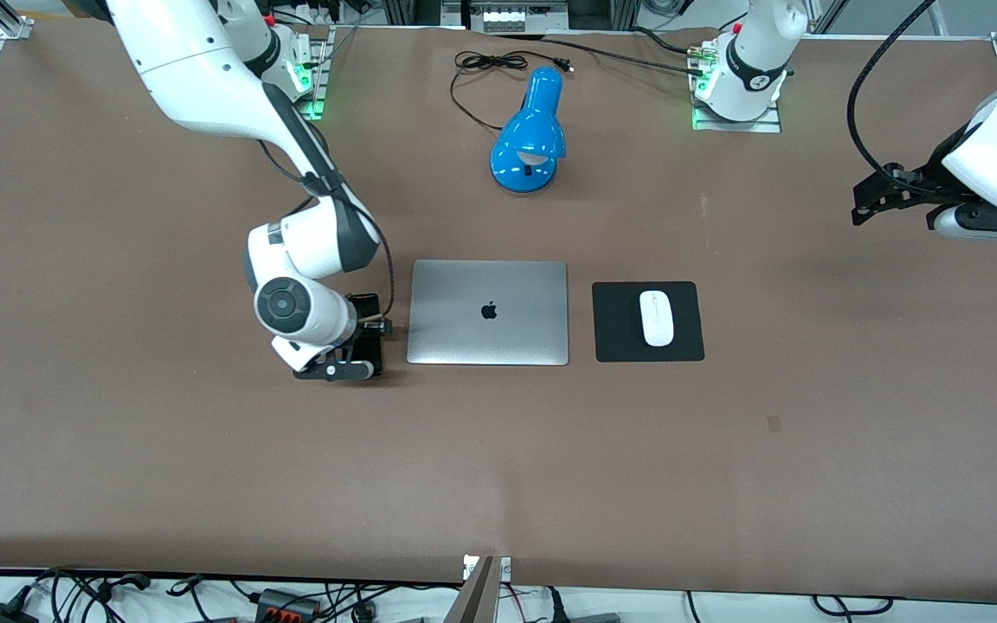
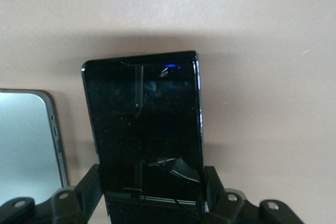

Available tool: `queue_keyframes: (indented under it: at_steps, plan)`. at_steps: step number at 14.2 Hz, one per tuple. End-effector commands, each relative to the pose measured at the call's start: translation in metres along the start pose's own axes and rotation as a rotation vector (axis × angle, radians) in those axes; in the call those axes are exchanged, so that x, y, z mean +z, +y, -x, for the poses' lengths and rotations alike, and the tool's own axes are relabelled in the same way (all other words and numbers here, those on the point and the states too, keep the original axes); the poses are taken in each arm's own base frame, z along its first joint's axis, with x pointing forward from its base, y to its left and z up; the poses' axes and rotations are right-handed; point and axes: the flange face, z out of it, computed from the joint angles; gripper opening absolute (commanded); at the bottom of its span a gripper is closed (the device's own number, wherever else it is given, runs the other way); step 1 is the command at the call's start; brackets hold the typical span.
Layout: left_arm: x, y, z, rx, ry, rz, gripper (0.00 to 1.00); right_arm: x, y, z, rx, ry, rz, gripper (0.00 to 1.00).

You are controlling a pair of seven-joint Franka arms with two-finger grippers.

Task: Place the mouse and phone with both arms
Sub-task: 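Carry the black phone with the right gripper beside the laptop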

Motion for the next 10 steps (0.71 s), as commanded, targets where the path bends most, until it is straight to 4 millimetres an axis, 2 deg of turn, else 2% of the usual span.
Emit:
queue_keyframes:
  at_steps: [1,2,4,7,10]
  plan:
    - [-0.003,-0.011,0.002,-0.003,-0.008,-0.008,1.00,0.014,0.002,0.010,0.055,-0.003,-0.004,0.19]
    - [-0.008,-0.014,0.000,-0.011,-0.002,-0.007,1.00,0.019,-0.005,0.016,0.058,0.006,-0.004,0.20]
    - [-0.001,-0.011,-0.004,-0.007,-0.024,-0.008,1.00,0.020,-0.011,0.019,0.076,0.013,-0.005,0.20]
    - [-0.002,-0.008,-0.004,-0.007,-0.021,-0.007,1.00,0.019,-0.026,0.027,0.088,0.012,0.000,0.20]
    - [-0.003,-0.008,-0.004,-0.005,-0.018,-0.008,1.00,0.025,-0.024,0.031,0.078,0.010,0.003,0.20]
